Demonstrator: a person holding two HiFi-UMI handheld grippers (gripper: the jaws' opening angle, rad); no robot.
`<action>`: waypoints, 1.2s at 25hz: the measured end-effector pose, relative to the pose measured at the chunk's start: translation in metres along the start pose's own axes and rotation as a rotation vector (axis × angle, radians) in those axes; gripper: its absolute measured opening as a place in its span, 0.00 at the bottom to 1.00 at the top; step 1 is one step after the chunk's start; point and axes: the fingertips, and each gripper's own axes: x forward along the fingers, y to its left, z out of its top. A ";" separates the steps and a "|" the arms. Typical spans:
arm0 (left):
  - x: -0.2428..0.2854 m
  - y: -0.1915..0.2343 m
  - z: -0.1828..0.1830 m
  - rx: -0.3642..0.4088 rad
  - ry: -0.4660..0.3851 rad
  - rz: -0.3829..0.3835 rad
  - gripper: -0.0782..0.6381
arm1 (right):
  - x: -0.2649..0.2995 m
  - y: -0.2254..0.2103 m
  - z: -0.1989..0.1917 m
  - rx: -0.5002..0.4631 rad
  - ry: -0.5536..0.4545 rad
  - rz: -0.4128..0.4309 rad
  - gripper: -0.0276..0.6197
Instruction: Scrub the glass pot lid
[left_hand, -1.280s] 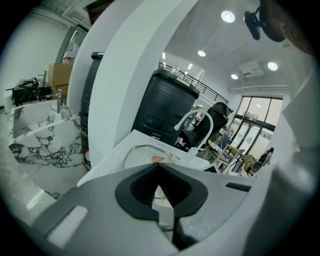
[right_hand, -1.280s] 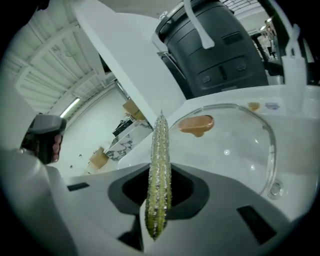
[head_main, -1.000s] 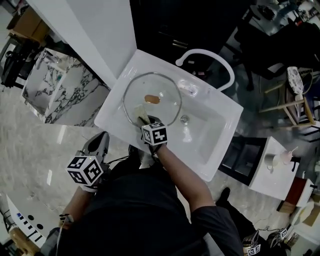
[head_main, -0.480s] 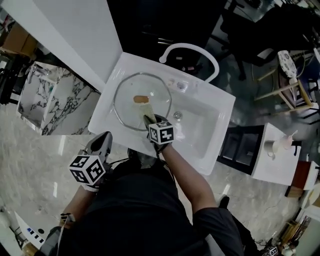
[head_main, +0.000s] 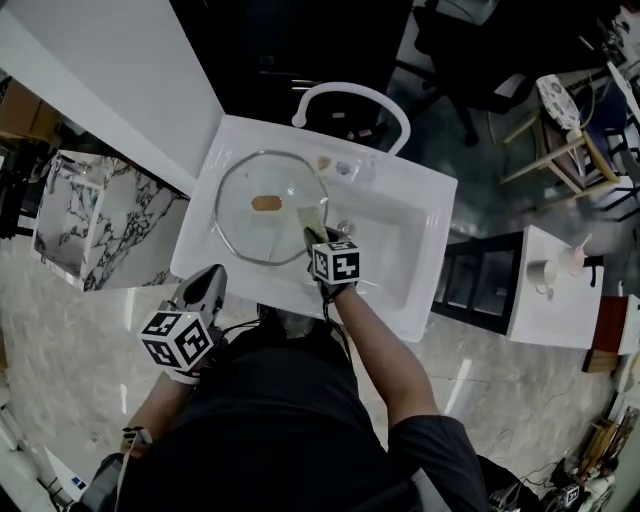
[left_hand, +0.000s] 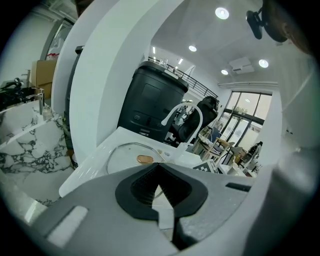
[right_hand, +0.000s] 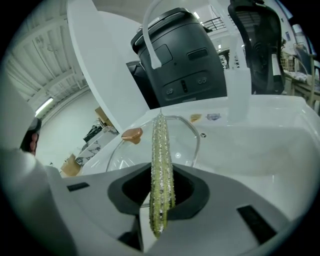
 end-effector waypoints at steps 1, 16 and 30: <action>0.001 -0.001 0.000 0.000 0.001 -0.003 0.11 | -0.003 -0.010 0.000 -0.005 0.015 -0.033 0.14; -0.037 0.055 -0.010 -0.157 -0.054 0.102 0.11 | 0.044 -0.043 0.090 -0.171 0.151 -0.194 0.14; -0.072 0.112 -0.024 -0.310 -0.120 0.163 0.11 | 0.120 0.017 0.136 -0.497 0.279 -0.222 0.14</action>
